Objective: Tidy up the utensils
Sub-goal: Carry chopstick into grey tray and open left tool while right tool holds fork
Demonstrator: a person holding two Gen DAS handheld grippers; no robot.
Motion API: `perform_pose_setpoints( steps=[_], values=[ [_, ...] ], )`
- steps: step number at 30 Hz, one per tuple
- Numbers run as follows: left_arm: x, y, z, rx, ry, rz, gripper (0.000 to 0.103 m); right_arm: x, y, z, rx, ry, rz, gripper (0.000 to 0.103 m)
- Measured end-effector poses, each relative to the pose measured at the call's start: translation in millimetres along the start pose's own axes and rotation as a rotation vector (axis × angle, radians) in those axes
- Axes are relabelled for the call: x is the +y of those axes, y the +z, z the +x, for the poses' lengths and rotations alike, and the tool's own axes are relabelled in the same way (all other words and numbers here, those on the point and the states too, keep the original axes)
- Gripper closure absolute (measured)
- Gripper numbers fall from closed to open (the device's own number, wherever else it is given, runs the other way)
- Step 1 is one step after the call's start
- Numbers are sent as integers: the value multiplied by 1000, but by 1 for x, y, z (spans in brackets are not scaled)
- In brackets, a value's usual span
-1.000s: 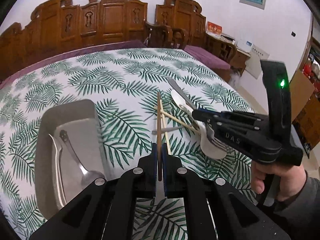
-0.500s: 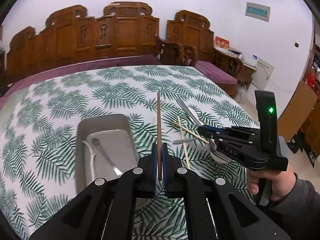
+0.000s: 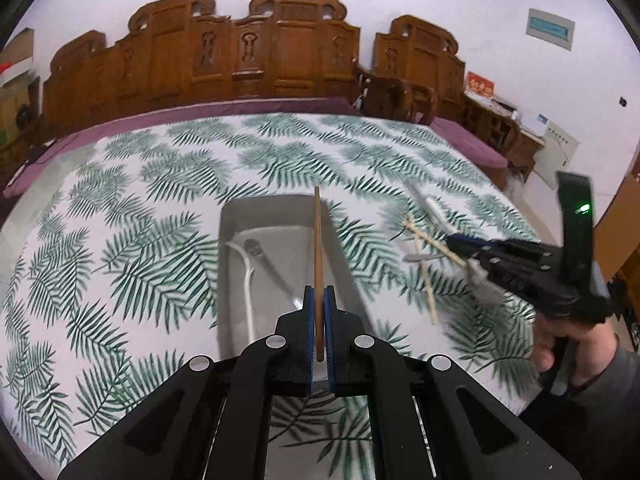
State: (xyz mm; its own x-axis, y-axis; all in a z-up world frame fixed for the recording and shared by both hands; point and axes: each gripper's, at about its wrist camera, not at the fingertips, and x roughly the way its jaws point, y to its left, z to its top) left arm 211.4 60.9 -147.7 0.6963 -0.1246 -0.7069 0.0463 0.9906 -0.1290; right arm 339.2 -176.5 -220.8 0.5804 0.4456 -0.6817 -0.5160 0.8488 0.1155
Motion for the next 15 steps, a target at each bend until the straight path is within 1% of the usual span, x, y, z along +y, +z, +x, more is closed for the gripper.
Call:
perform_pose_setpoints(
  steps=[7,15],
  values=[
    [21,-7,25,59,44,-34,100,3,-1,1,5,7,-9,95],
    [24,-12,44,103,58,-32,99,10,0,-3,-1,24,-16,95]
  ],
)
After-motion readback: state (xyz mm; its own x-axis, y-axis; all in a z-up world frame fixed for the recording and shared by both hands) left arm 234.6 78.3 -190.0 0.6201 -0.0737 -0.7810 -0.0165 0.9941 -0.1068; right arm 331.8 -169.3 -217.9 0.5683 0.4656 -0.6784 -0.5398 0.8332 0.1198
